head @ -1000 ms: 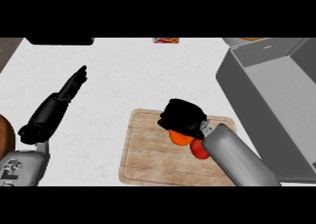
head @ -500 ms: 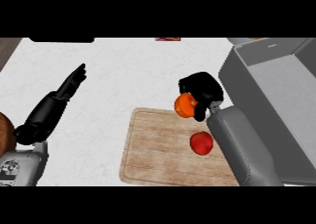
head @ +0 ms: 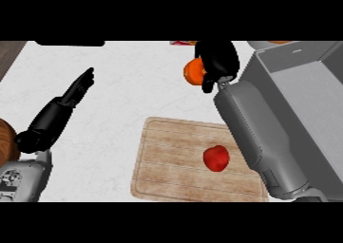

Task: Pick the squash from the cutting board and place it in the cardboard box

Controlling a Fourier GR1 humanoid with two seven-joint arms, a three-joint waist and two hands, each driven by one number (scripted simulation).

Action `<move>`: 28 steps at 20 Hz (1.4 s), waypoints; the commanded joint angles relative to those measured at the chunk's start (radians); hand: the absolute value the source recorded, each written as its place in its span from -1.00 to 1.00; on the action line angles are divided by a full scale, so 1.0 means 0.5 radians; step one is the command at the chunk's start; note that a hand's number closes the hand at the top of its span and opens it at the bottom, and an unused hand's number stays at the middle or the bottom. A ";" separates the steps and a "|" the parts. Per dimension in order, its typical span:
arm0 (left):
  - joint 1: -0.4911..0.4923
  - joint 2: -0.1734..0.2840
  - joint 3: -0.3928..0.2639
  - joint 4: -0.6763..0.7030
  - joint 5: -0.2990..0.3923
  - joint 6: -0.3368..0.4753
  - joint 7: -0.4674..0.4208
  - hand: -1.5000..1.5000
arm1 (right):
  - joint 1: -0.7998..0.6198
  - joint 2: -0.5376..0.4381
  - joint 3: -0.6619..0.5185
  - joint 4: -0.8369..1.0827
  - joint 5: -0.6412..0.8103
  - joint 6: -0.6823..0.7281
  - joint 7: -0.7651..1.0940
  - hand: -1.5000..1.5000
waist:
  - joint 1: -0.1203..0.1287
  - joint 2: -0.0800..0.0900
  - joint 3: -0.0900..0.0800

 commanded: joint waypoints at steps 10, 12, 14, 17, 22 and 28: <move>0.036 -0.006 0.017 -0.096 -0.033 0.021 0.073 0.00 | -0.141 -0.241 -0.400 -0.242 0.044 -0.394 0.645 1.00 | -0.047 -0.015 0.001; 0.092 -0.064 -0.027 -0.104 -0.068 0.055 0.046 0.00 | -0.292 -0.267 -0.451 -0.169 0.076 -0.390 0.790 1.00 | -0.026 -0.011 0.000; 0.084 0.016 0.051 -0.086 0.021 -0.047 0.057 0.00 | -0.370 -0.368 -0.533 -0.118 0.039 -0.388 0.798 1.00 | -0.019 -0.010 0.000; 0.024 -0.056 0.007 -0.009 -0.075 0.042 0.000 0.00 | -0.252 -0.576 -0.660 -0.049 -0.071 -0.483 0.596 1.00 | -0.035 -0.002 0.001; 0.105 0.002 0.060 -0.042 -0.023 -0.043 -0.033 0.00 | -0.231 -0.872 -0.697 0.081 -0.087 -0.250 0.480 1.00 | -0.029 -0.006 0.000; 0.055 0.005 0.077 -0.057 -0.025 -0.042 0.018 0.00 | -0.135 -0.895 -0.771 0.251 -0.275 0.227 0.449 1.00 | -0.040 -0.014 0.000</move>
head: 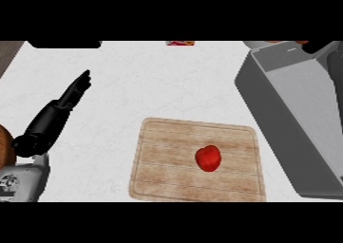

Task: Pick the squash from the cutting board and place it in the cardboard box

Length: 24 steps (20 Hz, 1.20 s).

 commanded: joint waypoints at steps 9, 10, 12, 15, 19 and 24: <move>0.010 -0.047 -0.022 -0.001 -0.032 -0.007 -0.017 0.00 | 0.170 -0.299 -0.111 0.382 -0.209 0.602 -0.228 1.00 | 0.011 0.000 0.000; -0.019 -0.049 -0.025 -0.013 -0.060 0.018 -0.008 0.00 | 0.223 -0.315 -0.130 0.435 -0.230 0.588 -0.296 1.00 | 0.012 0.003 0.001; 0.054 0.018 0.047 -0.003 -0.004 -0.043 -0.050 0.00 | 0.219 -0.363 -0.149 0.360 -0.345 0.866 -0.441 -1.00 | -0.007 -0.010 -0.001; -0.013 -0.044 0.027 0.021 -0.016 -0.014 -0.032 0.00 | 0.314 -0.361 -0.173 0.362 -0.416 0.718 -0.708 -1.00 | 0.000 0.000 0.001; -0.027 -0.045 0.025 -0.059 -0.009 -0.011 0.104 0.00 | 0.251 -0.278 -0.304 0.244 -0.569 0.474 -0.854 -1.00 | 0.005 -0.005 0.003; 0.026 -0.033 0.031 -0.011 -0.016 -0.021 0.023 0.00 | 0.138 -0.207 -0.894 0.114 -1.122 0.150 -0.986 -1.00 | -0.038 -0.018 0.010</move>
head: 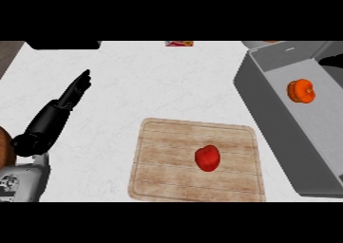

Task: Pick the squash from the cutting board and place it in the cardboard box

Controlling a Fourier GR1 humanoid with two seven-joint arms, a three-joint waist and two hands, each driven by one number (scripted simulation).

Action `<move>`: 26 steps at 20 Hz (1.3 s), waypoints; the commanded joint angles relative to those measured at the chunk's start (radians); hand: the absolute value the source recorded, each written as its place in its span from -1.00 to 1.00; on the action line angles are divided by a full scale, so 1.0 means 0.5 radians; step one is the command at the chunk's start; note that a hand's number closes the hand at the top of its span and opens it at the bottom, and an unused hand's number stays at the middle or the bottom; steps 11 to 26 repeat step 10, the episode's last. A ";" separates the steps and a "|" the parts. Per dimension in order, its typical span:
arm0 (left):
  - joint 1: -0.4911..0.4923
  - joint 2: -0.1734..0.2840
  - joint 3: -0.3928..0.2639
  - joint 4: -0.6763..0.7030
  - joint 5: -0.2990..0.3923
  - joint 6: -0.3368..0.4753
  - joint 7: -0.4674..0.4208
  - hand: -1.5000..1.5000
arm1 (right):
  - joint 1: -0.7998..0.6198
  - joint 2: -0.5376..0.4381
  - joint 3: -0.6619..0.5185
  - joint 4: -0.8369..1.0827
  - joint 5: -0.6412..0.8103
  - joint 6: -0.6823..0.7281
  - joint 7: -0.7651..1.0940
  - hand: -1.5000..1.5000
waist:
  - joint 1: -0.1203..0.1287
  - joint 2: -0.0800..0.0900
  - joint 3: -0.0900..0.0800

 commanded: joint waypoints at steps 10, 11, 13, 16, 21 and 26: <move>-0.059 -0.012 0.017 -0.030 -0.012 0.009 0.056 0.00 | 0.195 -0.138 -0.779 0.044 -0.767 -0.340 -0.319 -1.00 | 0.014 0.013 -0.004; -0.059 -0.012 0.017 -0.030 -0.012 0.009 0.056 0.00 | 0.195 -0.138 -0.779 0.044 -0.767 -0.340 -0.319 -1.00 | 0.014 0.013 -0.004; -0.059 -0.012 0.017 -0.030 -0.012 0.009 0.056 0.00 | 0.195 -0.138 -0.779 0.044 -0.767 -0.340 -0.319 -1.00 | 0.014 0.013 -0.004; -0.059 -0.012 0.017 -0.030 -0.012 0.009 0.056 0.00 | 0.195 -0.138 -0.779 0.044 -0.767 -0.340 -0.319 -1.00 | 0.014 0.013 -0.004; -0.059 -0.012 0.017 -0.030 -0.012 0.009 0.056 0.00 | 0.195 -0.138 -0.779 0.044 -0.767 -0.340 -0.319 -1.00 | 0.014 0.013 -0.004; -0.059 -0.012 0.017 -0.030 -0.012 0.009 0.056 0.00 | 0.195 -0.138 -0.779 0.044 -0.767 -0.340 -0.319 -1.00 | 0.014 0.013 -0.004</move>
